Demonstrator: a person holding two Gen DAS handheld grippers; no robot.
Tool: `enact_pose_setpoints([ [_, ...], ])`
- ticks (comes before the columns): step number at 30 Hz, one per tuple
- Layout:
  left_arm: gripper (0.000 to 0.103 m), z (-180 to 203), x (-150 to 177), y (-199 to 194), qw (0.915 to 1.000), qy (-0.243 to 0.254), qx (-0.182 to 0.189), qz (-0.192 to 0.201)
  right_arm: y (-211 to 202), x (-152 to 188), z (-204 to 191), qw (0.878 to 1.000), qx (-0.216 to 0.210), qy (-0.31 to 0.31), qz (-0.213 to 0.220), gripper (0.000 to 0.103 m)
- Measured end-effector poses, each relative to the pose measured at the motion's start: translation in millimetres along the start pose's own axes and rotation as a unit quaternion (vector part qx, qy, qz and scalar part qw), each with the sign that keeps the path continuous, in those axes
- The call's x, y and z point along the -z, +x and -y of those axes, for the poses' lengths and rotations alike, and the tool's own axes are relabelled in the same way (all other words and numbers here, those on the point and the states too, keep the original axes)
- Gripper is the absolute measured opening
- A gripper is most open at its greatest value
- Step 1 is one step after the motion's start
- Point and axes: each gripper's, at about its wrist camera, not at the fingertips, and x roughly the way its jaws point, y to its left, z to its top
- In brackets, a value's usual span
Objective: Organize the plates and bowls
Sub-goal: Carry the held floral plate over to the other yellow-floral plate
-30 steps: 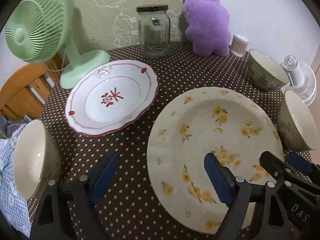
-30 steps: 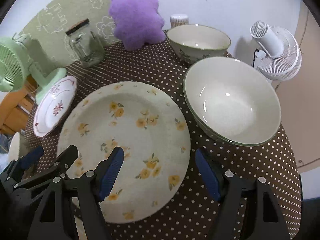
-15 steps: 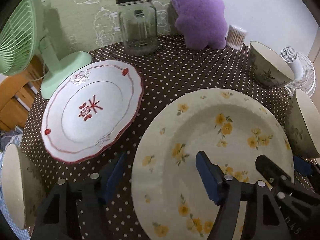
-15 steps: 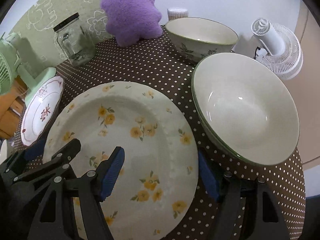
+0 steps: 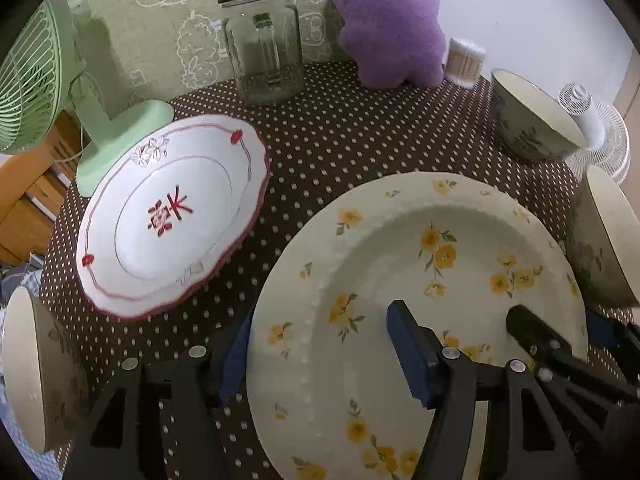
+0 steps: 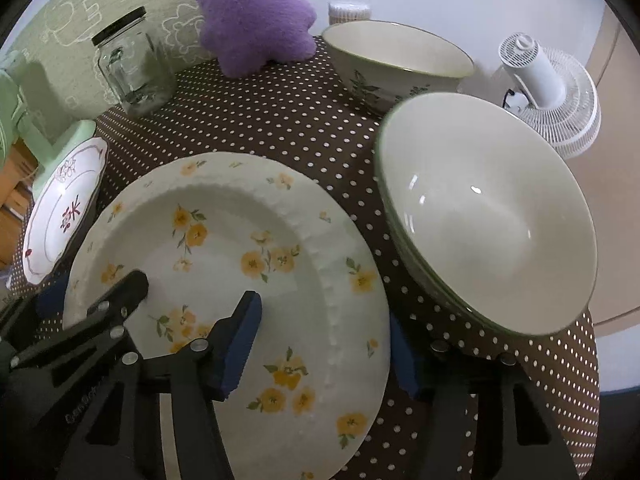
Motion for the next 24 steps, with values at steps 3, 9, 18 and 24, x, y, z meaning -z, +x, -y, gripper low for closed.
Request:
enact_pose_setpoints([
  [3,0.067,1,5,-3,0.9999,-0.002,0.001,-0.014,-2,5,2,1.0,0.002,0.0,-0.002,0.063],
  [9,0.069,3,9,-4,0.9999,-0.005,0.003,-0.015,-4,10,3,1.0,0.003,-0.003,0.0,0.064],
  [18,0.068,6,9,-8,0.9998,0.009,0.002,-0.017,-5,11,5,1.0,0.006,0.019,-0.018,0.063],
  [24,0.067,7,9,-17,0.9996,0.001,0.016,-0.021,-18,8,10,1.0,0.012,0.021,-0.002,0.063],
])
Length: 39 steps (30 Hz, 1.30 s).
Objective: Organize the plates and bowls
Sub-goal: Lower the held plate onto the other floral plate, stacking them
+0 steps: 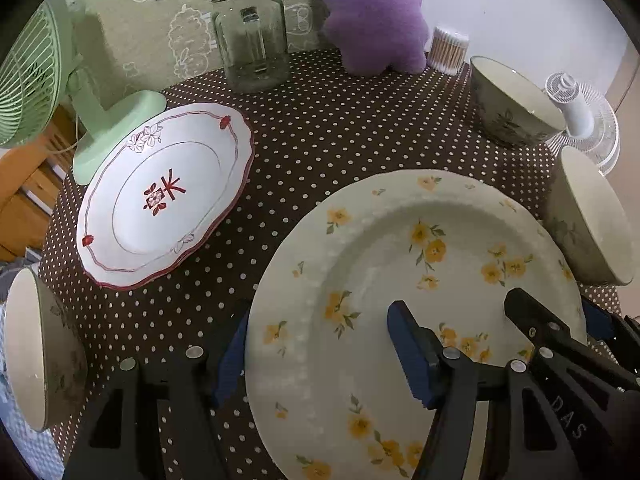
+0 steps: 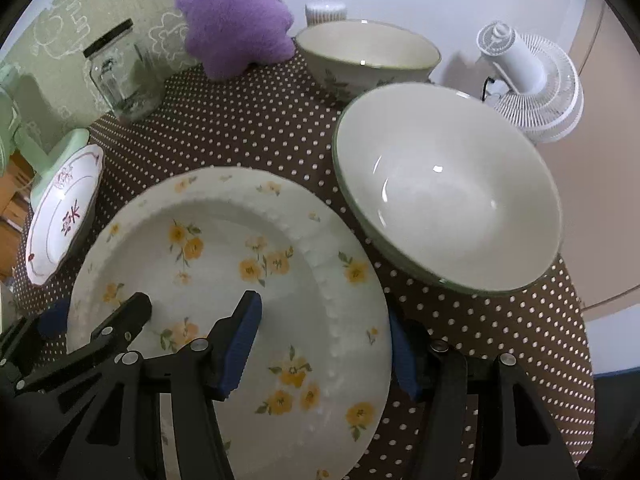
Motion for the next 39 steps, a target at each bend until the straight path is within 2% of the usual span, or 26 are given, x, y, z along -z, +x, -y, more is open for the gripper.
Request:
enact_pose_setpoints([
  [7,0.067,-2,3,-29,0.9998,-0.005,-0.001,0.018,-21,-2,0,1.0,-0.011,-0.004,0.006,0.063],
  [21,0.067,-4,32,-79,0.9975,-0.058,-0.02,0.035,-72,12,1,0.997,-0.046,-0.051,0.025,0.063],
  [28,0.067,-4,55,-104,0.9933,-0.098,-0.04,0.048,-92,25,2,0.994,-0.065,-0.086,0.026,0.063],
  [33,0.067,-5,76,-118,0.9918,-0.105,-0.052,0.051,-106,41,0,0.992,-0.073,-0.102,0.024,0.063],
  [39,0.067,-18,108,-120,0.9932,-0.106,-0.034,0.032,-119,68,-4,0.992,-0.072,-0.103,0.024,0.063],
])
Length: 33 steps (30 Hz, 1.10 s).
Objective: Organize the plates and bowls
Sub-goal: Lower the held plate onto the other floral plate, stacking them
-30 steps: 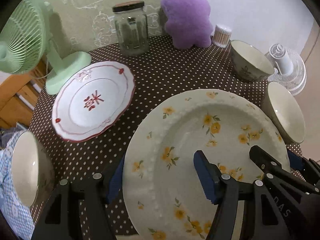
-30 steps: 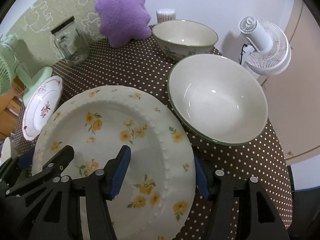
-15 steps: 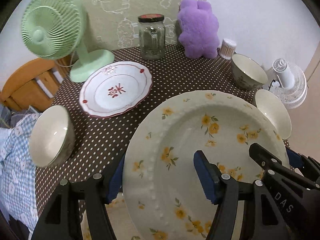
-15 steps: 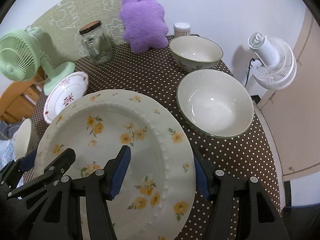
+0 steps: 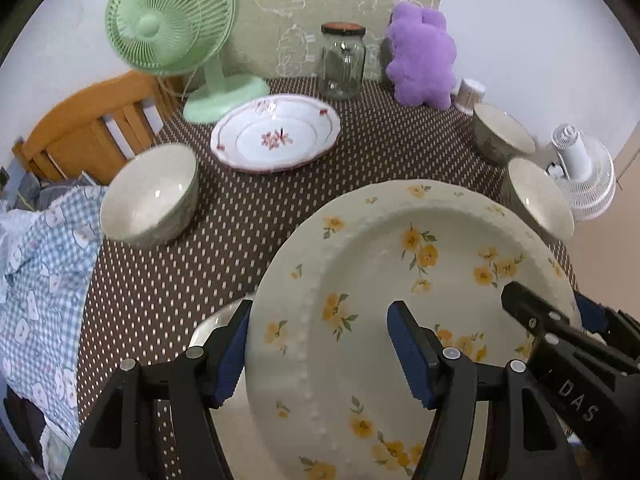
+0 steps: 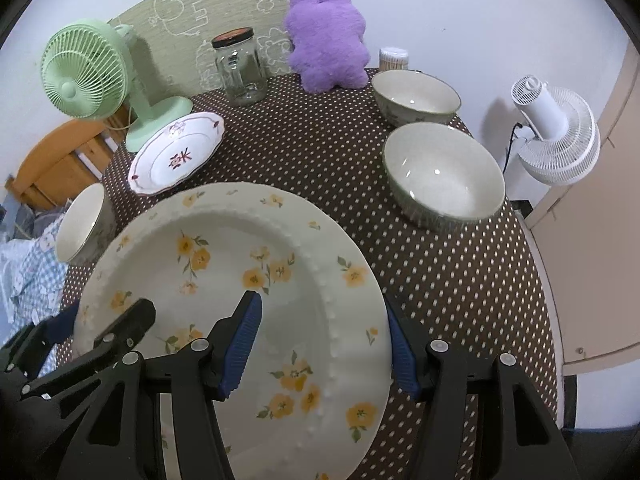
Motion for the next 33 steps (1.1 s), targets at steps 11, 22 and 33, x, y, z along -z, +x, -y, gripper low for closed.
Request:
enact_pose_setpoints([
  [11,0.067,-30,43,2,0.9993,0.023,0.016,-0.022,1,53,-24,0.999,0.018,0.016,-0.027,0.063],
  [22,0.067,-50,73,13,0.9985,0.014,0.02,-0.048,11,82,-42,0.999,0.03,0.013,-0.039,0.063],
  [33,0.067,-56,82,30,0.9976,0.001,0.021,-0.065,25,78,-47,0.998,0.037,-0.004,-0.05,0.063],
])
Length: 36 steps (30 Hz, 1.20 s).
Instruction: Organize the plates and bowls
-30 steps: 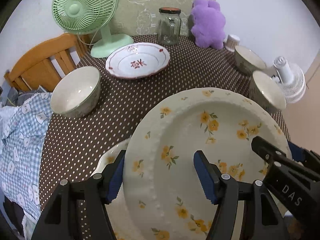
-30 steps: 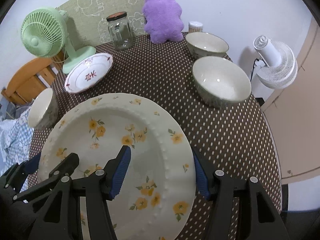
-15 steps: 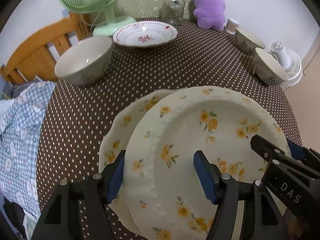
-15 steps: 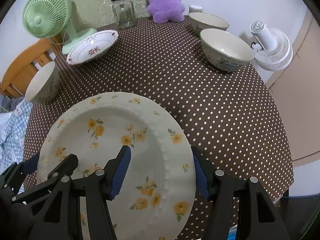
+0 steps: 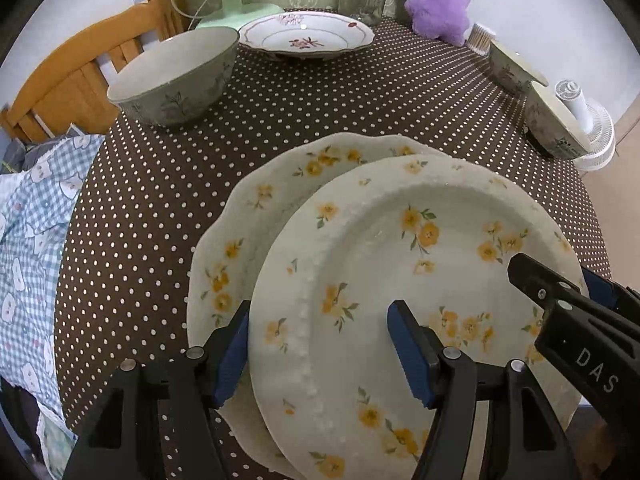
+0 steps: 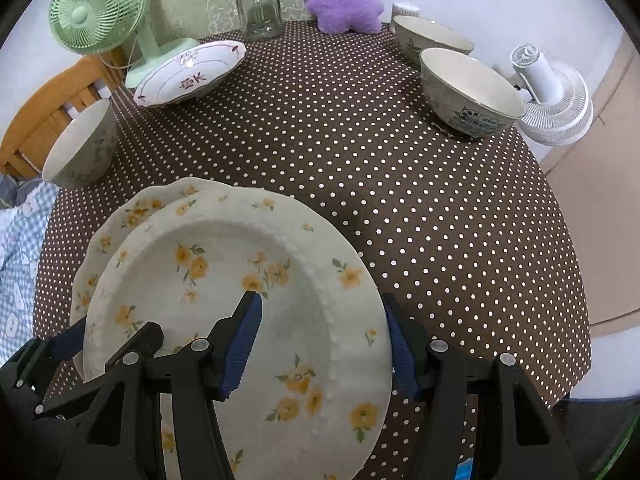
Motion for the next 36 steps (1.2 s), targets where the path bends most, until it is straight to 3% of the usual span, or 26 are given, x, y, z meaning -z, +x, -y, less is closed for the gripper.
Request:
enact_pose_setpoints([
  [17,0.074,10,-5,2,0.9983,0.011,-0.052,0.022,13,-1,-1,0.999,-0.018,-0.018,-0.024,0.062],
  [19,0.086,14,-5,0,0.9965,0.023,-0.074,0.031,10,0,1,0.999,-0.021,-0.017,-0.026,0.062],
  [21,0.091,19,-3,-6,0.9933,0.038,-0.098,0.049,4,3,5,0.999,-0.017,-0.013,-0.028,0.062],
  [23,0.092,23,-2,-8,0.994,0.041,-0.088,0.05,0,6,7,0.999,-0.015,-0.011,-0.026,0.06],
  [25,0.092,23,-1,-8,0.9953,0.037,-0.078,0.043,-1,7,7,0.999,-0.013,-0.016,-0.026,0.044],
  [36,0.092,1,4,-18,0.9976,0.012,-0.056,0.039,7,10,-12,0.999,0.005,-0.029,-0.034,0.043],
])
